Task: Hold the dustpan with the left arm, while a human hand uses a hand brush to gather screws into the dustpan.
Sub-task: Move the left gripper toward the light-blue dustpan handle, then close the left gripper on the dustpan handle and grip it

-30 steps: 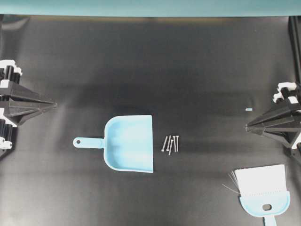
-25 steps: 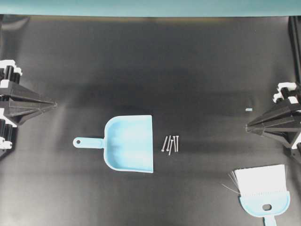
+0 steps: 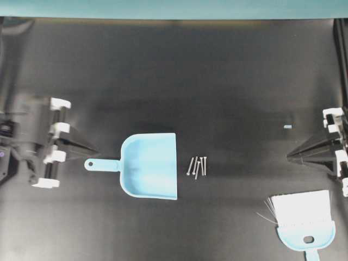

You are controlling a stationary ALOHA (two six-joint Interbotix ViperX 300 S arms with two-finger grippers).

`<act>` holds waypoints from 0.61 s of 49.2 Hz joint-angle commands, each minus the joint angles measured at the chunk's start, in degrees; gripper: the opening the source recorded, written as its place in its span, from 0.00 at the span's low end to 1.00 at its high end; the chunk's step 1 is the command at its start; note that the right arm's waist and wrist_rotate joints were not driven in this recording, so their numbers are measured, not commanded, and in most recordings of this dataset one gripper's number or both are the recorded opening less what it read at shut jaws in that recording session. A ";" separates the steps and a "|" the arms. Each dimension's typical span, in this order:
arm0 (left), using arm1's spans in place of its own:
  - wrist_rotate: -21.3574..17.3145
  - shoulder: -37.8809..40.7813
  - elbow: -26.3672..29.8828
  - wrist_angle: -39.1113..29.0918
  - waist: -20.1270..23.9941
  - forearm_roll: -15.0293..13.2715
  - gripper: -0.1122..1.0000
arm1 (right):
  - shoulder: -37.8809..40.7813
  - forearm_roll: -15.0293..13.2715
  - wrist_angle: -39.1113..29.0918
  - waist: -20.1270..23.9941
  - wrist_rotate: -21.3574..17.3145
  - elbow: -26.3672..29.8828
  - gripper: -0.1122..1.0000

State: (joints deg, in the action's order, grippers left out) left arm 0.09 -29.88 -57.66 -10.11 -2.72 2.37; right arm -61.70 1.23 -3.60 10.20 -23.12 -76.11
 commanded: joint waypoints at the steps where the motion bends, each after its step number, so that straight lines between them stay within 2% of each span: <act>1: 0.18 3.52 3.34 -4.04 -0.26 0.09 0.10 | -0.44 0.35 -0.53 0.00 0.00 -0.88 0.10; 14: -0.18 10.72 6.33 -5.45 -0.26 0.18 0.11 | -7.21 -0.09 -0.09 0.00 0.00 -7.29 0.10; 17: -0.26 12.22 6.33 -5.36 -0.18 0.18 0.14 | -9.58 -0.44 -0.79 0.00 0.00 -8.70 0.10; 21: -0.35 13.89 6.42 -5.27 -0.26 0.18 0.29 | -12.66 -0.70 -1.05 0.00 0.00 -9.93 0.10; 30: -0.09 17.31 6.77 -4.66 -0.26 0.18 0.78 | -18.37 -0.70 -4.66 0.00 0.00 -10.28 0.10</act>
State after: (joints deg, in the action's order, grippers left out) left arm -0.09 -13.62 -52.03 -15.47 -2.90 2.29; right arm -78.13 0.70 -7.03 10.20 -23.20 -86.57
